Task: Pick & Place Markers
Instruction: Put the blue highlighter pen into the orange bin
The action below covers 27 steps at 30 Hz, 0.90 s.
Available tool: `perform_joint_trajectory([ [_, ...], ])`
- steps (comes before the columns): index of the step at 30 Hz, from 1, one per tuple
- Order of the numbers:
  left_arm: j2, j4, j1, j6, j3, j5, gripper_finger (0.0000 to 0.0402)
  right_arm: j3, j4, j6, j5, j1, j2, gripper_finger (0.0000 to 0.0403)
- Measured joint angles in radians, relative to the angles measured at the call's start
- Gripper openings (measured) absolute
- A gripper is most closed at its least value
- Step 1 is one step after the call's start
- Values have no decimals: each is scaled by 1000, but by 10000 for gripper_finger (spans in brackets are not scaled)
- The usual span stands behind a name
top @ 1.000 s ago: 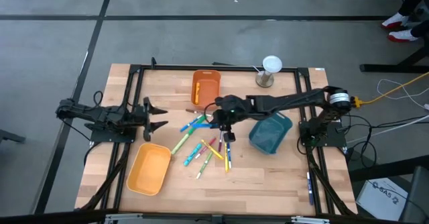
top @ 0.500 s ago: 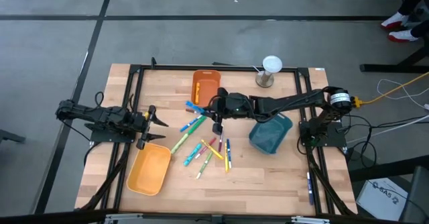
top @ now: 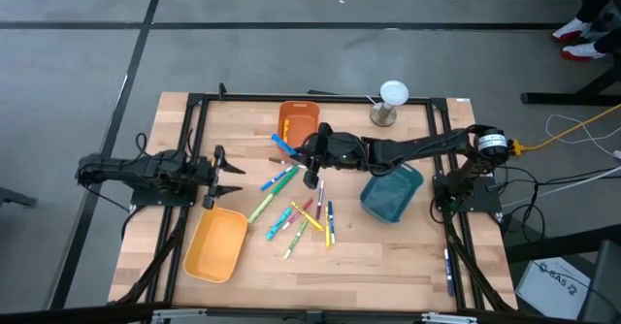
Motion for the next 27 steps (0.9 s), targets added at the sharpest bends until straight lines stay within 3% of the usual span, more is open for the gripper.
perform_joint_trajectory([
  [9, 5, -1, 78, -9, 0, -26, 214, 0, 36, 63, 3, -38, 0, 70],
  [27, 5, -1, 79, -21, 0, -32, 214, 1, 85, 61, 1, -58, 1, 71],
])
